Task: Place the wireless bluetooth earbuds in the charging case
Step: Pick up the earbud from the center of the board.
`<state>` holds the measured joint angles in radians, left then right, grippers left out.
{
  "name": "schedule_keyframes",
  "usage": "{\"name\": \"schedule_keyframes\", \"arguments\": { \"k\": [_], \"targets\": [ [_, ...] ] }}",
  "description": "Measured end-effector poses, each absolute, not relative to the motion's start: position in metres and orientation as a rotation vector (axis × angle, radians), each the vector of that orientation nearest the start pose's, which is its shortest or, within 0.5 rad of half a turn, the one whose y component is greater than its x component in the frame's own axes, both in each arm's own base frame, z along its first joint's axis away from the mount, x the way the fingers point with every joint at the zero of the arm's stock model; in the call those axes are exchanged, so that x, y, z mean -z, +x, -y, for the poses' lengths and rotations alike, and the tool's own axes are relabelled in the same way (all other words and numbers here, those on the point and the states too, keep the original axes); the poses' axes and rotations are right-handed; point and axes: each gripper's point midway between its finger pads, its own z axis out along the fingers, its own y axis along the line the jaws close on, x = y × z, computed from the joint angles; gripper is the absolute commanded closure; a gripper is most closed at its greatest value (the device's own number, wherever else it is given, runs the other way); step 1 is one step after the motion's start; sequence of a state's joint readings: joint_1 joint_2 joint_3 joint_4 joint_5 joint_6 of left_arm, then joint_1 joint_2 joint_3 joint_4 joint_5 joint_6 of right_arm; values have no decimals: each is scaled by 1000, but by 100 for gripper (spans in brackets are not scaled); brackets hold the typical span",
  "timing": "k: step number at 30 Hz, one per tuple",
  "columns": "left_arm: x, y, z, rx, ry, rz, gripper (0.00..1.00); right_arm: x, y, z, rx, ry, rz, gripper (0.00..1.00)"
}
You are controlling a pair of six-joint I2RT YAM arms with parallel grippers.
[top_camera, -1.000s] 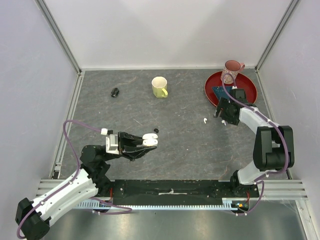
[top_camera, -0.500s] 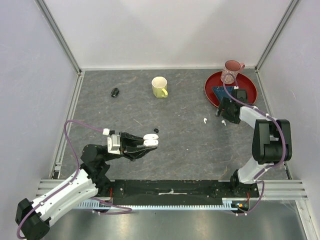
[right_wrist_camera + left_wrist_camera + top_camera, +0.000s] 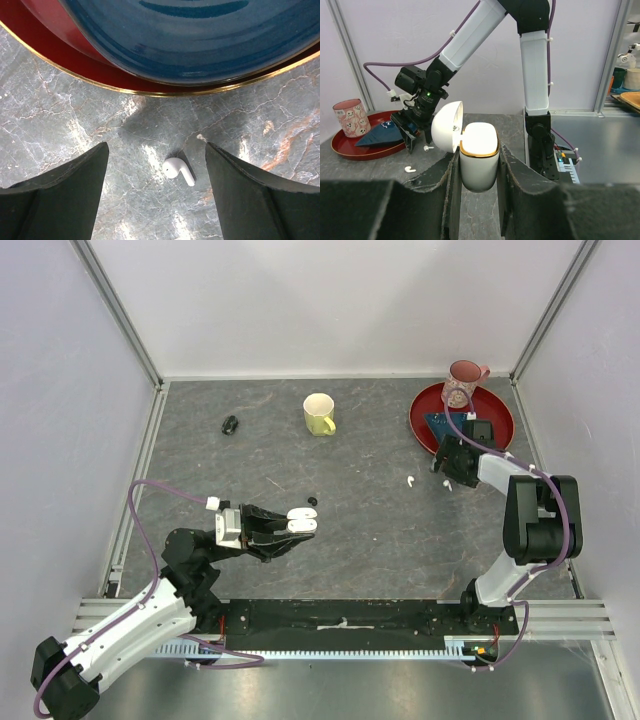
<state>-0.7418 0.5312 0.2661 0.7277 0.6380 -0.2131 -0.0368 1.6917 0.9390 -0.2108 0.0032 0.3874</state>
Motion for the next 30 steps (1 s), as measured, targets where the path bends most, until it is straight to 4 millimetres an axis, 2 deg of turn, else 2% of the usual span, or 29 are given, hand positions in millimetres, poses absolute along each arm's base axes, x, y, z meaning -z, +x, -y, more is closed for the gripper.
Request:
{"name": "schedule_keyframes", "arguments": {
  "k": [11, 25, 30],
  "targets": [
    [-298, 110, 251, 1173, 885, -939, 98, -25, 383, -3, -159, 530, -2460, 20],
    [-297, 110, 251, 1173, 884, -944, 98, -26, 363, -11, -214, 527, -2460, 22],
    [-297, 110, 251, 1172, 883, -944, 98, -26, 361, -13, -227, 523, -2466, 23]
  ]
}}
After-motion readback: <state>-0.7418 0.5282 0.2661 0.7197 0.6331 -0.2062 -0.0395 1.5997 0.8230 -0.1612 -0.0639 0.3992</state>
